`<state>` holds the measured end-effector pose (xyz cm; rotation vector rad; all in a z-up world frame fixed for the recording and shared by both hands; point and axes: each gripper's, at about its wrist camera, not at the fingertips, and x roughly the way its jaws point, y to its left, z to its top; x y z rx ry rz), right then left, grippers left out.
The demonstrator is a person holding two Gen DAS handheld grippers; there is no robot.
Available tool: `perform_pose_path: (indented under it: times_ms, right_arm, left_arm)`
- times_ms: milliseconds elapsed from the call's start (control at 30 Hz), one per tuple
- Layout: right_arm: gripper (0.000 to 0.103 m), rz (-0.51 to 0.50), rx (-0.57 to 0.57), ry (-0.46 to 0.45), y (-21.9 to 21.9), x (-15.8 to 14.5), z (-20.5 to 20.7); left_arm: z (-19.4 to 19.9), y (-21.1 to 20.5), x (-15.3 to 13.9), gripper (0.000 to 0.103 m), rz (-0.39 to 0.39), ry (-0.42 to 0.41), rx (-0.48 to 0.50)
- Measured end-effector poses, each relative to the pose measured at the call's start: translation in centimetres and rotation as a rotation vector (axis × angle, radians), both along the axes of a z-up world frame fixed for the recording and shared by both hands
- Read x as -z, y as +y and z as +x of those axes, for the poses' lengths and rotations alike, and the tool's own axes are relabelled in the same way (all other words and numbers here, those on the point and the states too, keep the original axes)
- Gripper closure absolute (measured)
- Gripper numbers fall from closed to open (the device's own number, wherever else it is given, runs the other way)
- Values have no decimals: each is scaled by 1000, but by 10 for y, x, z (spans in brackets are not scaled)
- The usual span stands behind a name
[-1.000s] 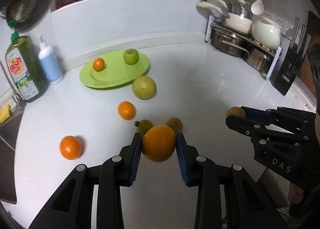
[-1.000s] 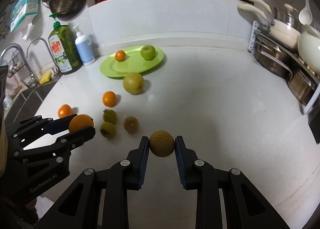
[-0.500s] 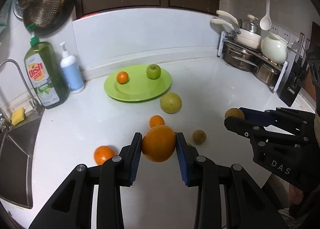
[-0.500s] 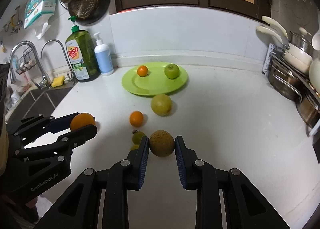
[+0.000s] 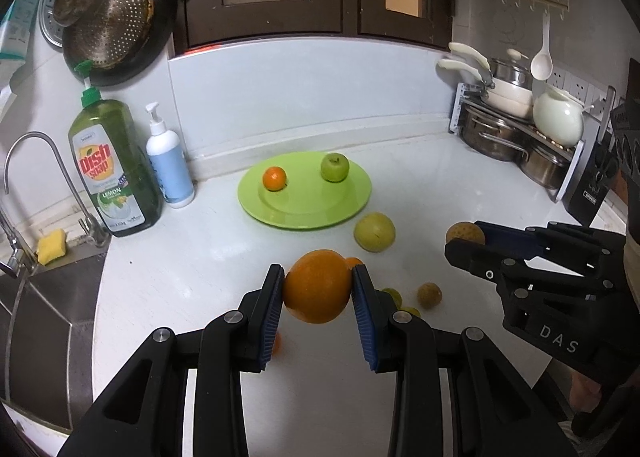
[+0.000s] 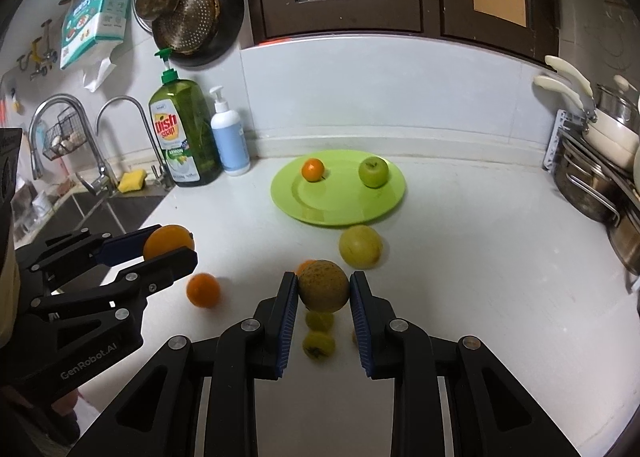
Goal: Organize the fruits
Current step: 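Carry the brown fruit and orange over the green plate with both grippers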
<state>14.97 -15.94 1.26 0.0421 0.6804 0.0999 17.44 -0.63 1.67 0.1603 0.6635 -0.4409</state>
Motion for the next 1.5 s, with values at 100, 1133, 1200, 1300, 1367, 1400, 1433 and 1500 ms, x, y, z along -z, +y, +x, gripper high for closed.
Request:
perform_pose_path:
  times_ms: [100, 1133, 1200, 1300, 1367, 1400, 1433, 1500]
  right_arm:
    - [75, 15, -7, -7, 4, -3, 6]
    - [75, 32, -2, -8, -24, -34, 138]
    - [75, 29, -2, 2, -26, -31, 148]
    - [75, 27, -5, 26, -27, -26, 164]
    - [75, 27, -8, 42, -28, -22, 174]
    - [75, 24, -7, 51, -29, -19, 179]
    - [75, 22, -5, 60, -30, -17, 185]
    - [75, 22, -4, 85, -32, -9, 196]
  left_arm:
    - [7, 4, -2, 69, -13, 6, -3]
    - [145, -18, -38, 69, -54, 23, 23]
    - [155, -21, -34, 69, -52, 45, 24]
    - [171, -24, -27, 69, -51, 77, 24]
    - [182, -26, -21, 69, -50, 98, 23]
    - [189, -28, -17, 69, -47, 112, 20]
    - [194, -29, -13, 69, -43, 125, 19]
    - [203, -32, -6, 69, -40, 147, 14]
